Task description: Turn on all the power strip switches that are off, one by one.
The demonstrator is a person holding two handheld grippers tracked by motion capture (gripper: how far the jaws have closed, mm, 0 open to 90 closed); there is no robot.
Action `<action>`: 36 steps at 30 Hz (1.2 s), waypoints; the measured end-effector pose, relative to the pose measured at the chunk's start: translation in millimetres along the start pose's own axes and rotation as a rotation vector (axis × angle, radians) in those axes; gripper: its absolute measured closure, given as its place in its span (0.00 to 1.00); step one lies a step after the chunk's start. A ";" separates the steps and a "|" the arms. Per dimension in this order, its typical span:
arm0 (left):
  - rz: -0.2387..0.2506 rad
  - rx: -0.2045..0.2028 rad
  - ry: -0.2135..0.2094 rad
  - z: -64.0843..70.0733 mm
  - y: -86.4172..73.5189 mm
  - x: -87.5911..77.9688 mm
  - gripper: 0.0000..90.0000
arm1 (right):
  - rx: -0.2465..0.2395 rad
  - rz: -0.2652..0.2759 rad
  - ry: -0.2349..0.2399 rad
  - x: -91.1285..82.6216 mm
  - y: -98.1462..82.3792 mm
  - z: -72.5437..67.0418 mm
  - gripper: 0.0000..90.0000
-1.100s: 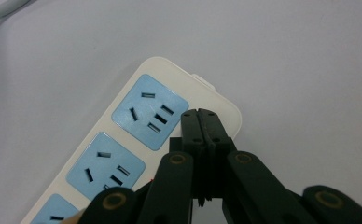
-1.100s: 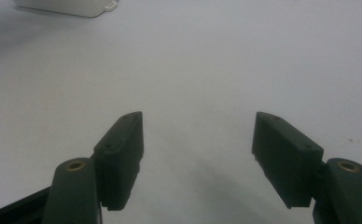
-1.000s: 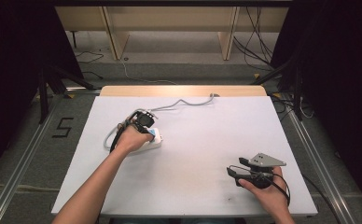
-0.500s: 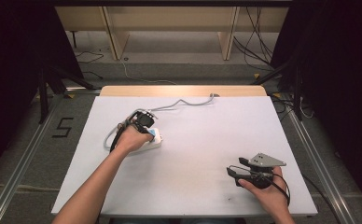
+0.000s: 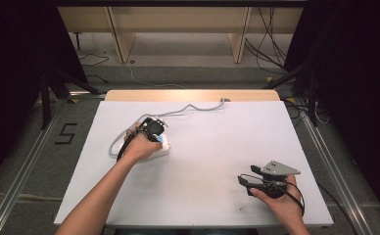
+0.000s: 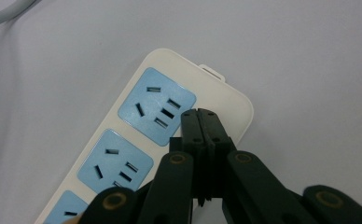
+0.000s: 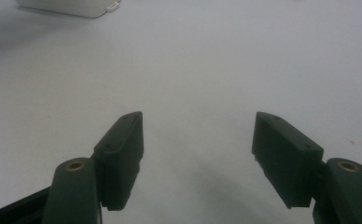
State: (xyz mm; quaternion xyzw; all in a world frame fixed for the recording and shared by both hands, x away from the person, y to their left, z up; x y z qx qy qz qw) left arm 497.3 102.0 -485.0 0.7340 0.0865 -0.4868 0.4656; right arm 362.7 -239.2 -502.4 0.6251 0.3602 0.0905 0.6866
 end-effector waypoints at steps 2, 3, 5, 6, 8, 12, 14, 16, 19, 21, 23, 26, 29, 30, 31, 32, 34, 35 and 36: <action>0.000 -0.006 -0.006 -0.8 0.1 -0.1 1.00 | 0.000 -0.003 0.001 0.5 -0.3 0.1 0.39; 0.001 -0.005 -0.009 -1.1 0.0 -0.3 1.00 | 0.001 -0.001 0.000 1.0 -0.4 0.1 0.39; 0.009 -0.014 -0.012 -1.3 -0.3 -0.5 1.00 | 0.005 0.000 -0.001 0.9 -0.3 0.3 0.39; 0.015 -0.015 -0.010 -2.6 0.4 -2.1 1.00 | 0.007 0.002 0.000 1.1 -0.4 0.4 0.39; 0.032 -0.030 -0.018 -2.9 1.3 -3.5 1.00 | 0.005 -0.002 -0.001 0.9 -0.7 1.0 0.39; 0.059 -0.029 -0.012 -3.9 3.0 -5.6 1.00 | 0.004 0.002 -0.002 0.6 -0.5 0.9 0.39; 0.070 -0.028 -0.012 -3.8 4.2 -7.8 1.00 | 0.004 0.002 -0.002 0.6 -0.4 1.0 0.39; 0.083 -0.030 -0.012 -3.0 5.1 -9.2 1.00 | 0.004 0.001 -0.002 0.6 -0.6 1.1 0.39; 0.086 -0.022 -0.012 -3.0 4.7 -10.1 1.00 | 0.004 0.001 -0.002 0.6 -0.5 1.1 0.39; 0.095 -0.021 -0.009 -3.4 5.0 -11.0 1.00 | 0.004 0.003 -0.001 0.6 -0.4 1.0 0.39; 0.101 -0.017 -0.011 -3.5 5.4 -12.7 0.99 | 0.004 0.002 -0.003 0.3 -0.4 1.4 0.39; 0.112 -0.016 -0.012 -3.2 5.3 -15.2 0.99 | 0.003 0.000 -0.003 0.0 -0.4 1.6 0.39; 0.124 -0.013 -0.011 -3.9 4.8 -18.1 0.99 | 0.003 0.000 -0.003 0.0 -0.3 1.4 0.39; 0.130 -0.017 -0.011 -4.0 4.6 -18.7 0.99 | 0.003 0.000 -0.003 -0.1 -0.3 1.4 0.39; 0.137 -0.024 -0.009 -4.1 4.6 -19.3 0.99 | 0.003 0.000 -0.003 0.0 -0.3 1.4 0.39; 0.138 -0.017 -0.008 -4.9 4.4 -19.8 0.99 | 0.003 0.000 -0.003 0.0 -0.3 1.4 0.39; 0.143 -0.025 -0.006 -5.3 4.5 -20.7 0.97 | 0.003 -0.001 -0.003 0.0 -0.4 1.6 0.39; 0.145 -0.029 -0.004 -5.5 4.6 -21.0 0.97 | 0.003 -0.001 -0.003 0.0 -0.4 1.7 0.39; 0.145 -0.030 -0.005 -5.6 4.7 -21.3 0.97 | 0.003 -0.001 -0.003 0.0 -0.4 1.7 0.39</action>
Point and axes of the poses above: each handheld gripper's, and its own axes: x roughly forward along the jaws, y roughly out of its top, z roughly to its right, the point moved 5 cm from there along x, roughly forward along the jaws, and after that the axes turned 12 degrees about z, right-handed, at the moved point
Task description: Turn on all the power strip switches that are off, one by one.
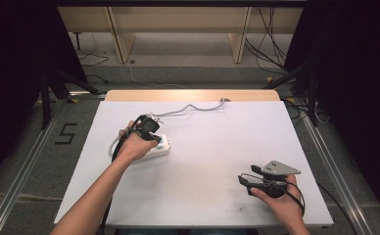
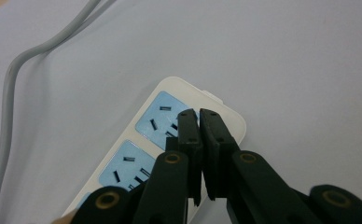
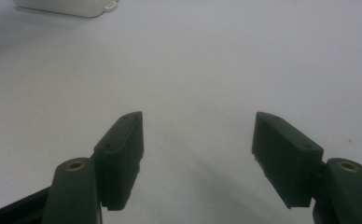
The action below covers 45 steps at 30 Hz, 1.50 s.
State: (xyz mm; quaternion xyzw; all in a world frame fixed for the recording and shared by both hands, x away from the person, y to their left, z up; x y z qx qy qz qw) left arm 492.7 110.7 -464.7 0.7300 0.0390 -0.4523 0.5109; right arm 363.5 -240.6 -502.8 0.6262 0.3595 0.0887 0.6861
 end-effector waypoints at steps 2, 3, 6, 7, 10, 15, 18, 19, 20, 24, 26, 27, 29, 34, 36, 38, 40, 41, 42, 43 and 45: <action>0.004 0.000 0.000 -0.1 0.4 -0.5 0.98 | 0.000 0.001 0.001 0.0 0.1 0.2 0.39; 0.003 0.001 -0.002 -0.1 0.4 -1.0 0.98 | 0.000 0.001 0.001 -0.1 0.0 0.2 0.39; 0.008 -0.004 -0.003 0.9 0.6 -2.4 0.97 | 0.001 -0.001 0.000 -0.2 -0.1 0.4 0.39; 0.011 -0.007 -0.004 1.3 0.8 -3.0 0.96 | 0.001 -0.001 -0.001 -0.2 -0.1 0.4 0.39; 0.023 -0.024 -0.011 2.3 1.2 -6.4 0.93 | 0.000 0.000 0.000 -0.3 0.0 0.5 0.39; 0.041 -0.039 -0.014 2.7 -0.5 -14.8 0.86 | 0.003 -0.001 -0.001 -0.5 -0.1 0.8 0.39; 0.058 -0.040 -0.018 3.2 -1.0 -19.9 0.82 | 0.001 -0.001 0.001 -0.3 0.0 0.7 0.39; 0.063 -0.038 -0.022 3.6 -1.1 -21.5 0.80 | 0.001 -0.002 0.000 -0.4 0.0 0.5 0.39; 0.069 -0.040 -0.024 4.5 -1.4 -22.7 0.79 | 0.001 -0.001 0.001 -0.3 0.0 0.5 0.39; 0.100 -0.042 -0.033 7.3 -2.5 -27.6 0.68 | 0.002 -0.001 -0.003 -0.8 0.0 1.1 0.39; 0.113 -0.051 -0.042 8.2 -2.9 -30.4 0.65 | 0.004 0.000 -0.005 -0.9 0.0 1.3 0.39; 0.121 -0.062 -0.041 9.0 -3.1 -31.5 0.64 | 0.004 -0.001 -0.005 -1.0 0.0 1.6 0.39; 0.130 -0.066 -0.044 9.9 -3.4 -34.1 0.60 | 0.003 0.000 -0.005 -0.8 0.0 1.7 0.39; 0.163 -0.053 -0.044 12.6 -5.1 -39.7 0.49 | 0.002 0.003 -0.006 -1.4 0.4 2.4 0.39; 0.163 -0.052 -0.035 13.8 -7.1 -40.8 0.46 | 0.004 0.004 -0.008 -1.7 0.5 3.2 0.39; 0.162 -0.045 -0.033 14.5 -9.3 -42.0 0.42 | 0.005 0.008 -0.009 -1.8 0.8 3.8 0.39; 0.166 -0.050 -0.037 14.7 -11.0 -42.9 0.40 | 0.005 0.006 -0.009 -2.1 0.9 3.9 0.39; 0.170 -0.050 -0.039 14.7 -11.8 -43.3 0.40 | 0.005 0.006 -0.009 -2.1 0.9 3.9 0.39; 0.166 -0.049 -0.041 14.7 -12.9 -44.2 0.39 | 0.005 0.008 -0.010 -2.0 1.0 4.0 0.39; 0.164 -0.050 -0.040 15.2 -13.8 -45.0 0.37 | 0.006 0.007 -0.012 -2.3 1.2 4.3 0.39; 0.169 -0.043 -0.041 15.9 -15.0 -46.7 0.37 | 0.006 0.008 -0.012 -2.4 1.4 4.5 0.39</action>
Point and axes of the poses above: each handheld gripper's, and its own axes: x roughly forward along the jaws, y roughly out of its top, z roughly to its right, the point moved 5 cm from there along x, roughly forward along the jaws, and after that the axes turned 12 degrees about z, right-handed, at the moved point
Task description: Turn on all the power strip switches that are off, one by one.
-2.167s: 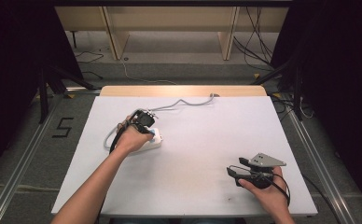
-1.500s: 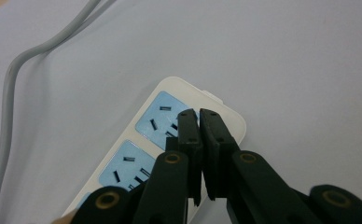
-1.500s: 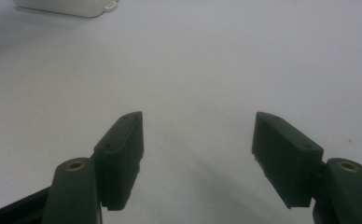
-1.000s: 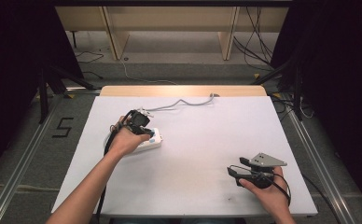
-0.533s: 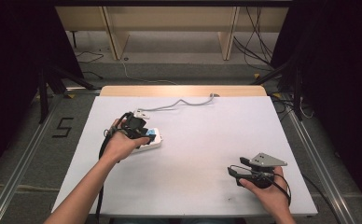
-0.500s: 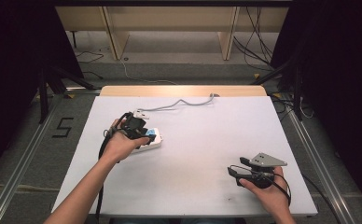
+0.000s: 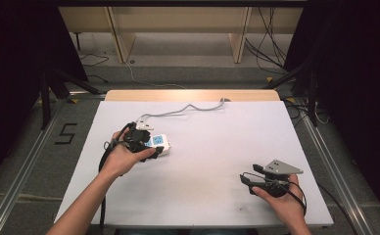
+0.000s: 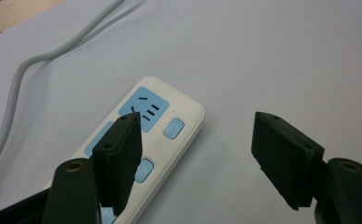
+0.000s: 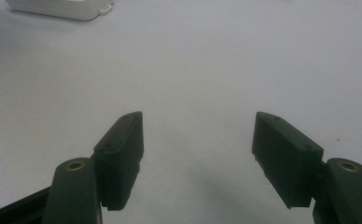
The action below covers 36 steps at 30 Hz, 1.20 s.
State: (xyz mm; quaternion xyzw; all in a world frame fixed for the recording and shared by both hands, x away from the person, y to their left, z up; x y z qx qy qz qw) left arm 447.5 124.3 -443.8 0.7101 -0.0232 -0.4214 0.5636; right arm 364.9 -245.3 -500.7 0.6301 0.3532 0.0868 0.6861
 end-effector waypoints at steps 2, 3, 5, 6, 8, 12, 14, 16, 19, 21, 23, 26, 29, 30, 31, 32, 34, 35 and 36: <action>0.005 0.007 -0.007 0.9 -0.9 -2.3 0.35 | 0.002 0.002 -0.003 -0.2 0.1 0.4 0.39; 0.009 0.010 -0.012 1.5 -1.4 -3.1 0.34 | 0.002 0.002 -0.004 -0.3 0.1 0.6 0.39; 0.014 0.020 -0.014 2.1 -2.9 -5.1 0.32 | -0.001 0.003 -0.004 -0.4 0.2 1.2 0.39; 0.018 0.022 -0.012 2.4 -3.6 -6.1 0.32 | -0.001 0.006 -0.005 -0.4 0.4 1.2 0.39; 0.021 0.033 -0.015 2.7 -5.3 -7.8 0.29 | -0.003 0.004 -0.004 -0.4 0.3 1.3 0.39; 0.033 0.037 -0.024 3.7 -8.5 -11.3 0.28 | -0.002 0.003 -0.004 -0.3 0.3 1.4 0.39; 0.035 0.035 -0.026 3.6 -10.4 -12.9 0.27 | -0.002 0.004 -0.005 -0.3 0.4 1.7 0.39; 0.039 0.028 -0.032 4.0 -12.1 -14.5 0.27 | 0.000 0.005 -0.006 -0.6 0.4 1.8 0.39; 0.048 0.036 -0.035 4.4 -14.0 -17.6 0.26 | -0.002 0.004 -0.005 -0.6 0.4 2.1 0.39; 0.055 0.035 -0.038 5.3 -15.2 -20.0 0.25 | -0.001 0.004 -0.006 -0.6 0.5 2.1 0.39; 0.067 0.044 -0.037 4.6 -16.9 -22.7 0.25 | -0.002 0.004 -0.006 -0.7 0.5 2.3 0.39; 0.083 0.044 -0.031 3.0 -20.8 -27.0 0.24 | -0.001 0.005 -0.009 -1.5 0.8 3.0 0.39; 0.103 0.038 -0.036 2.8 -25.5 -30.8 0.24 | 0.000 0.007 -0.010 -1.6 1.0 3.5 0.39; 0.107 0.040 -0.034 2.8 -27.4 -31.7 0.24 | -0.001 0.005 -0.009 -1.5 0.9 3.5 0.39; 0.112 0.043 -0.037 3.1 -29.3 -32.6 0.24 | -0.001 0.006 -0.010 -1.3 0.9 3.4 0.38; 0.114 0.046 -0.040 3.3 -31.4 -33.5 0.23 | 0.000 0.005 -0.009 -1.4 0.9 3.1 0.38; 0.122 0.048 -0.046 3.5 -35.5 -35.5 0.23 | 0.000 0.005 -0.010 -1.7 1.1 2.8 0.38; 0.128 0.048 -0.048 3.8 -37.6 -36.4 0.23 | 0.001 0.006 -0.011 -1.7 1.1 2.9 0.38; 0.131 0.053 -0.053 4.1 -39.7 -37.3 0.22 | -0.001 0.007 -0.011 -1.6 1.0 3.2 0.38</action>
Point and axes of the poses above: each handheld gripper's, and its own axes: x roughly forward along the jaws, y roughly out of its top, z roughly to its right, the point moved 5 cm from there along x, roughly forward along the jaws, and after that the axes turned 12 degrees about z, right-handed, at the moved point
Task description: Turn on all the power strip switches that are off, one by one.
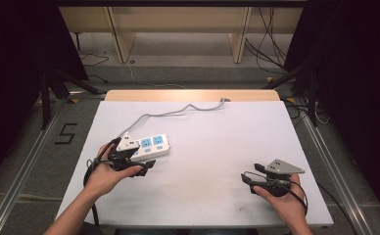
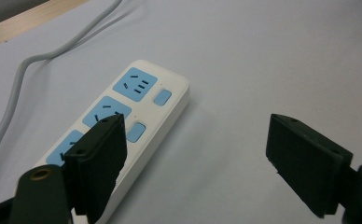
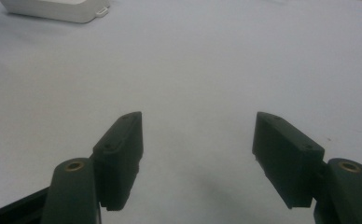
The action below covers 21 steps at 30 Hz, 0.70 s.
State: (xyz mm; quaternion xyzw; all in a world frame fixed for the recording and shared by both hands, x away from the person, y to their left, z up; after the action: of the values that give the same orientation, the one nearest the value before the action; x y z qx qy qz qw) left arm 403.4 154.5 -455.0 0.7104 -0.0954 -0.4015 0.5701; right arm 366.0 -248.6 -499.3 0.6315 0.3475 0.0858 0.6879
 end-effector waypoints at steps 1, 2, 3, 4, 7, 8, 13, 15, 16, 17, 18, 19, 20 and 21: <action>0.002 0.001 -0.004 0.8 -2.0 -0.9 0.22 | 0.000 -0.001 0.000 0.1 -0.1 0.3 0.38; 0.010 0.000 -0.006 1.8 -4.1 -1.5 0.22 | -0.001 -0.002 0.000 0.2 -0.2 0.5 0.38; 0.012 0.006 -0.010 2.4 -6.2 -2.4 0.22 | 0.000 -0.002 0.000 0.3 -0.2 0.5 0.38; 0.013 0.008 -0.013 3.0 -8.4 -3.3 0.21 | 0.000 -0.002 0.000 0.3 -0.2 0.5 0.38; 0.013 0.007 -0.009 3.0 -14.3 -6.1 0.21 | 0.001 0.000 0.000 -0.2 0.1 0.0 0.38; 0.016 0.003 -0.006 2.9 -16.1 -6.9 0.21 | 0.001 0.000 0.000 -0.3 0.1 0.0 0.38; 0.019 0.007 -0.004 1.2 -23.9 -12.6 0.20 | 0.001 -0.001 0.000 -0.3 0.0 0.1 0.38; 0.024 0.007 -0.001 0.2 -26.3 -14.7 0.20 | 0.003 -0.002 0.000 -0.5 -0.2 0.0 0.38; 0.025 0.008 -0.001 -0.5 -27.7 -16.0 0.20 | 0.004 -0.003 -0.001 -0.6 -0.3 0.0 0.38; 0.026 0.007 0.001 -1.1 -29.3 -17.0 0.20 | 0.003 -0.003 -0.001 -0.6 -0.5 0.1 0.38; 0.025 0.007 0.003 -1.8 -31.0 -18.0 0.20 | 0.002 -0.003 -0.001 -0.6 -0.6 0.2 0.38; 0.026 0.006 0.005 -2.5 -32.9 -18.9 0.20 | 0.002 -0.004 -0.001 -0.7 -0.7 0.3 0.38; 0.026 0.005 0.007 -3.1 -34.8 -19.9 0.20 | 0.002 -0.005 -0.001 -0.6 -0.8 0.3 0.38; 0.025 0.005 0.010 -3.8 -36.7 -20.9 0.20 | 0.002 -0.005 -0.001 -0.5 -0.9 0.4 0.38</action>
State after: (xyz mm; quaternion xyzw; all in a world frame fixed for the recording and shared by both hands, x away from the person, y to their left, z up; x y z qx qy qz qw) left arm 380.4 181.8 -477.8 0.7124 -0.1026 -0.3906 0.5739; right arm 365.6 -249.3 -499.9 0.6313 0.3487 0.0834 0.6877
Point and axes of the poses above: each handheld gripper's, and its own axes: x roughly forward along the jaws, y roughly out of its top, z roughly to its right, the point moved 5 cm from there along x, roughly forward along the jaws, and after that the axes turned 12 degrees about z, right-handed, at the moved point
